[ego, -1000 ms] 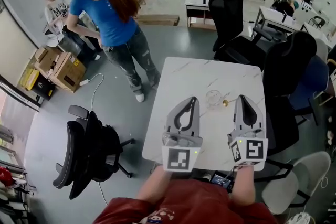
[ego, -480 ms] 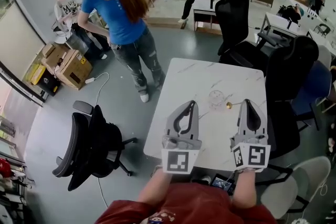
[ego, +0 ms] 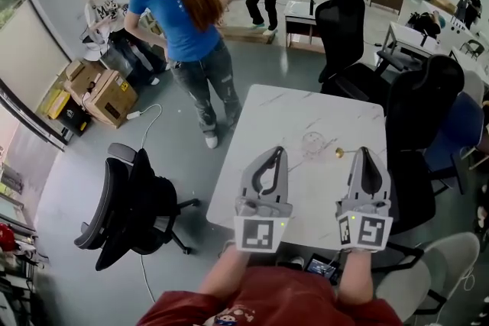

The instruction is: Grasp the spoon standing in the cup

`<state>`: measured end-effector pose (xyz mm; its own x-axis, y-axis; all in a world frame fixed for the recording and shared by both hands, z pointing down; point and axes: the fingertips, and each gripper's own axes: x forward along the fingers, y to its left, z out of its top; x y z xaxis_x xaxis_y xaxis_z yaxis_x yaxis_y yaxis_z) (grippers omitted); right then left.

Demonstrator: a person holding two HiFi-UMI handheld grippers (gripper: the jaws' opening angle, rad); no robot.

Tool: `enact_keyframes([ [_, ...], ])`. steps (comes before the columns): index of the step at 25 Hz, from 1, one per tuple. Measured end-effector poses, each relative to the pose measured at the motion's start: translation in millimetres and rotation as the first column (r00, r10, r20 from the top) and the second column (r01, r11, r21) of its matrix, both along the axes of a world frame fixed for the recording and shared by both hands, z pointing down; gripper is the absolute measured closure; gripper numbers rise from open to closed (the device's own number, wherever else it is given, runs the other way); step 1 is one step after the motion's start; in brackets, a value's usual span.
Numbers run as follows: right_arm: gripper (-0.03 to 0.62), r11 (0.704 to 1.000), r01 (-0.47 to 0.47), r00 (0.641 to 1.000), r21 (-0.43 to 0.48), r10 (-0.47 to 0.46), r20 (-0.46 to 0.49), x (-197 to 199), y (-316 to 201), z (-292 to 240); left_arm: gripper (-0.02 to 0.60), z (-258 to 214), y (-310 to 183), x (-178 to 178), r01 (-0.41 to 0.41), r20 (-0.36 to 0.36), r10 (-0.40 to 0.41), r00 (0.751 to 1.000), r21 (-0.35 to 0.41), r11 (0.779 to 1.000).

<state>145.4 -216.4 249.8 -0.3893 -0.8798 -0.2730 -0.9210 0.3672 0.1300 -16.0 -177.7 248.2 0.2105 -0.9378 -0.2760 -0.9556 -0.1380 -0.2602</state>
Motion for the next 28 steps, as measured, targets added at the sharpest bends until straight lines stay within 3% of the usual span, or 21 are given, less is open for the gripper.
enact_keyframes([
  [2, 0.579, 1.000, 0.002, 1.000, 0.002, -0.002, 0.002, 1, -1, 0, 0.575, -3, 0, -1, 0.003, -0.157, 0.000, 0.988, 0.023, 1.000],
  [3, 0.580, 1.000, 0.003, 1.000, 0.002, -0.003, 0.002, 1, -1, 0, 0.575, -4, 0, -1, 0.005, -0.186, -0.001, 0.983, 0.025, 1.000],
  [4, 0.580, 1.000, 0.004, 1.000, 0.002, -0.004, 0.002, 1, -2, 0, 0.575, -3, -1, -1, 0.007, -0.155, -0.004, 0.988, 0.019, 1.000],
  [6, 0.579, 1.000, 0.002, 1.000, 0.001, -0.002, 0.000, 1, -2, 1, 0.575, 0, -2, 0, 0.011, 0.010, -0.011, 1.000, -0.003, 1.000],
  [7, 0.580, 1.000, 0.000, 1.000, 0.001, 0.000, -0.001, 1, -3, 1, 0.575, 0, -2, -1, 0.012, 0.011, -0.012, 1.000, -0.002, 1.000],
  [9, 0.579, 1.000, -0.003, 1.000, 0.000, 0.003, 0.000, 0, -3, 1, 0.575, -2, -2, -5, 0.014, -0.155, -0.012, 0.988, 0.012, 1.000],
  [10, 0.580, 1.000, -0.004, 1.000, 0.000, 0.004, 0.000, 0, -3, 0, 0.574, -2, -3, -6, 0.015, -0.189, -0.013, 0.982, 0.012, 1.000],
  [13, 0.579, 1.000, -0.005, 1.000, 0.001, 0.005, 0.000, 0, -3, 0, 0.574, -1, -4, -6, 0.016, -0.079, -0.016, 0.997, 0.004, 1.000],
  [17, 0.579, 1.000, -0.006, 1.000, 0.001, 0.006, 0.000, -1, -4, 1, 0.574, -3, -4, -9, 0.017, -0.196, -0.012, 0.980, 0.021, 1.000],
  [28, 0.579, 1.000, 0.011, 1.000, 0.000, -0.011, 0.005, -7, -9, 0, 0.575, -3, -7, -11, 0.021, -0.191, -0.018, 0.981, 0.018, 1.000],
])
